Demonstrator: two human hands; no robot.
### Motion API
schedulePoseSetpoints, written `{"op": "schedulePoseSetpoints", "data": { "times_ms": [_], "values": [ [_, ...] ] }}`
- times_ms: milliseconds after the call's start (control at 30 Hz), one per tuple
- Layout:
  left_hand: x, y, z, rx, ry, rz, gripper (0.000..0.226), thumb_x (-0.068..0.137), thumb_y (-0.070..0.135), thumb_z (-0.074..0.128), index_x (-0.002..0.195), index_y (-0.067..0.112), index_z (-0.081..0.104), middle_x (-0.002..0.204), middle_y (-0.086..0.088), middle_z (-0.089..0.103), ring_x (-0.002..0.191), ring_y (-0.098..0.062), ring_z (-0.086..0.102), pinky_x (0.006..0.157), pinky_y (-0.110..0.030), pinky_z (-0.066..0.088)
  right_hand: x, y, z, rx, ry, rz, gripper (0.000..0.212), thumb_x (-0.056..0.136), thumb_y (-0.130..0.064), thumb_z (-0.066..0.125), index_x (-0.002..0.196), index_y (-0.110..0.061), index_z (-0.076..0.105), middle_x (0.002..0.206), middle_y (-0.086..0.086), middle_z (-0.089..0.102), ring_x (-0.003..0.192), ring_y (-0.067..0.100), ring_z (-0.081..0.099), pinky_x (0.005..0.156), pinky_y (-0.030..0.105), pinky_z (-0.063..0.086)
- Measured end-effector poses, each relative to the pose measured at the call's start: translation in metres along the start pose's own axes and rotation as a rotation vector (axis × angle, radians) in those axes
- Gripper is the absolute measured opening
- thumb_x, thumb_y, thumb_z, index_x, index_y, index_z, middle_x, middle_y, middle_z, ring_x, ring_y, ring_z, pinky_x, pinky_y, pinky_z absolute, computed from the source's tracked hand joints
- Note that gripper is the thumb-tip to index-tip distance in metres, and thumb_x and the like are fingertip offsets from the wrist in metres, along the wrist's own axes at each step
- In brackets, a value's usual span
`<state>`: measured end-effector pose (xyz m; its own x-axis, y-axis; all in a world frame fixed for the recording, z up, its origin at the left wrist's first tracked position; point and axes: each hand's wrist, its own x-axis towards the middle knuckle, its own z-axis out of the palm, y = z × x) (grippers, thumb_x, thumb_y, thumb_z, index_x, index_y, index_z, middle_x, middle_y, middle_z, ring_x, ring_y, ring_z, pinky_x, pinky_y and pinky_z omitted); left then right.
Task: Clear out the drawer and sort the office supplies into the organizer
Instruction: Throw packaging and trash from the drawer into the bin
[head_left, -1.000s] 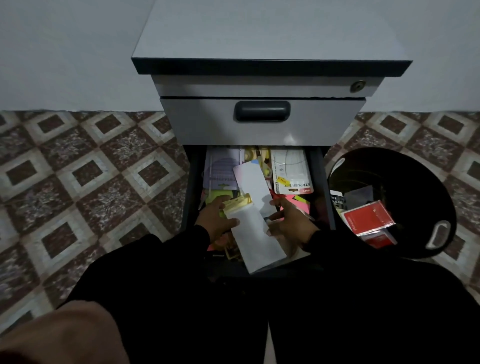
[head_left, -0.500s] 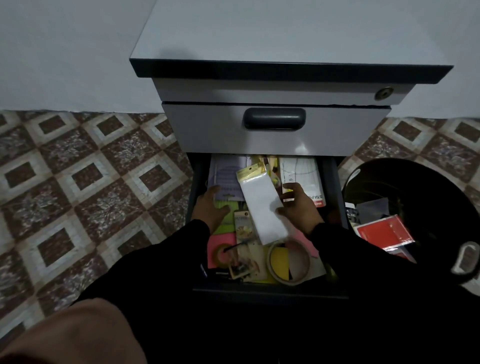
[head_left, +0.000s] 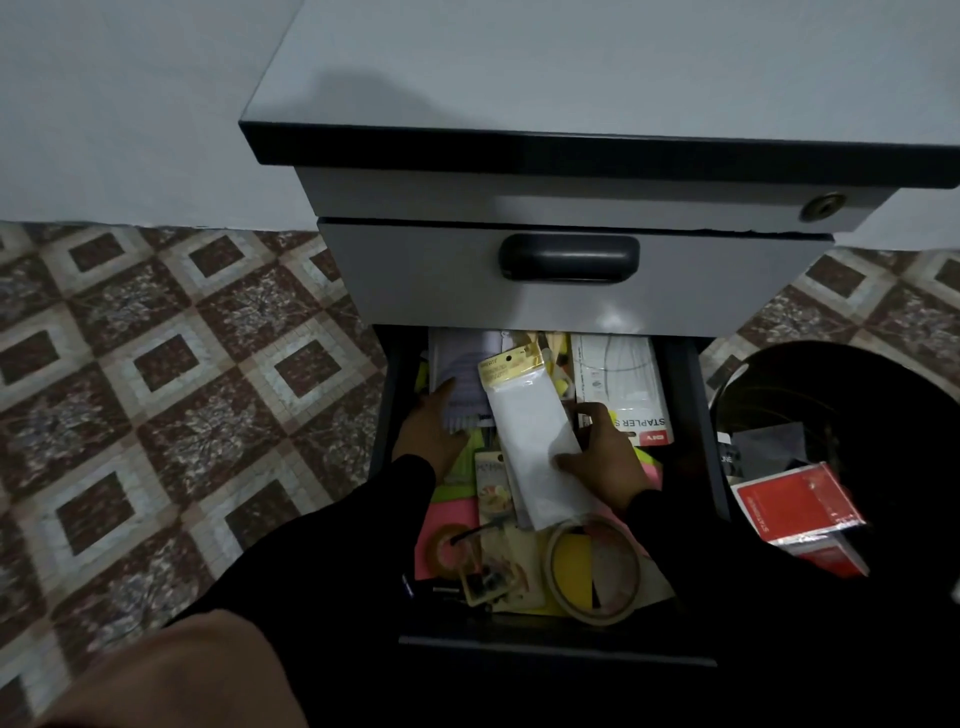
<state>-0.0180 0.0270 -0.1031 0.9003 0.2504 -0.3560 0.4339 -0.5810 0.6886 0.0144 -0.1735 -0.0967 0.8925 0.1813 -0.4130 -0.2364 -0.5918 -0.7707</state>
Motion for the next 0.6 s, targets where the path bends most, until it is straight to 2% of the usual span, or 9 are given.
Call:
{"op": "schedulePoseSetpoints", "data": {
  "times_ms": [133, 267, 300, 400, 467, 533, 600],
  "values": [
    [-0.0028, 0.0006, 0.0031, -0.115, 0.013, 0.008, 0.068, 0.088, -0.002, 0.056, 0.147, 0.008, 0.024, 0.150, -0.014, 0.030, 0.135, -0.028, 0.034, 0.104, -0.027, 0.031, 0.0007, -0.0006, -0.0007, 0.060, 0.034, -0.002, 0.076, 0.075, 0.002, 0.069, 0.138, -0.015, 0.029, 0.119, 0.018, 0.059, 0.106, 0.033, 0.057, 0.088, 0.040, 0.050],
    [-0.0023, 0.0033, 0.0059, -0.301, 0.096, -0.048, 0.063, 0.085, -0.008, 0.057, 0.142, 0.009, 0.035, 0.146, -0.011, 0.037, 0.131, -0.026, 0.039, 0.093, -0.017, 0.034, -0.0040, -0.0030, -0.0019, 0.084, 0.025, -0.077, 0.078, 0.079, 0.004, 0.062, 0.143, -0.023, 0.027, 0.120, 0.015, 0.058, 0.100, 0.025, 0.056, 0.076, 0.027, 0.048],
    [-0.0020, 0.0045, 0.0063, -0.302, 0.101, -0.055, 0.062, 0.085, -0.007, 0.057, 0.141, 0.011, 0.038, 0.146, -0.010, 0.039, 0.129, -0.025, 0.041, 0.091, -0.016, 0.035, -0.0049, -0.0030, -0.0018, 0.081, 0.019, -0.094, 0.077, 0.079, 0.005, 0.061, 0.143, -0.024, 0.029, 0.122, 0.014, 0.057, 0.101, 0.024, 0.055, 0.077, 0.028, 0.049],
    [-0.0014, 0.0067, 0.0064, -0.317, 0.100, -0.050, 0.056, 0.085, -0.007, 0.057, 0.137, 0.010, 0.044, 0.144, -0.010, 0.041, 0.127, -0.025, 0.043, 0.087, -0.015, 0.037, -0.0053, -0.0015, -0.0021, 0.078, 0.018, -0.126, 0.073, 0.079, 0.007, 0.059, 0.141, -0.025, 0.036, 0.123, 0.004, 0.052, 0.106, 0.018, 0.048, 0.096, 0.037, 0.046],
    [-0.0022, 0.0075, 0.0046, -0.359, 0.125, -0.047, 0.053, 0.085, -0.010, 0.055, 0.134, 0.008, 0.046, 0.141, -0.011, 0.043, 0.128, -0.025, 0.042, 0.088, -0.014, 0.038, -0.0058, -0.0021, -0.0034, 0.105, 0.018, -0.127, 0.068, 0.081, 0.009, 0.056, 0.138, -0.025, 0.042, 0.116, -0.004, 0.048, 0.099, 0.012, 0.045, 0.092, 0.027, 0.046],
    [-0.0021, 0.0075, 0.0019, -0.357, 0.184, -0.039, 0.051, 0.085, -0.012, 0.053, 0.132, 0.008, 0.049, 0.138, -0.012, 0.046, 0.126, -0.028, 0.046, 0.097, -0.027, 0.044, -0.0061, -0.0037, -0.0049, 0.130, 0.031, -0.126, 0.062, 0.081, 0.011, 0.054, 0.133, -0.023, 0.049, 0.115, -0.006, 0.050, 0.089, 0.009, 0.049, 0.080, 0.016, 0.046],
    [-0.0017, 0.0076, -0.0013, -0.289, 0.236, -0.039, 0.053, 0.083, -0.012, 0.052, 0.131, 0.011, 0.051, 0.135, -0.015, 0.049, 0.120, -0.031, 0.050, 0.097, -0.040, 0.047, -0.0050, -0.0029, -0.0057, 0.135, 0.054, -0.118, 0.054, 0.081, 0.011, 0.054, 0.124, -0.021, 0.058, 0.109, -0.004, 0.056, 0.086, 0.012, 0.051, 0.077, 0.017, 0.045]
  ]
}}
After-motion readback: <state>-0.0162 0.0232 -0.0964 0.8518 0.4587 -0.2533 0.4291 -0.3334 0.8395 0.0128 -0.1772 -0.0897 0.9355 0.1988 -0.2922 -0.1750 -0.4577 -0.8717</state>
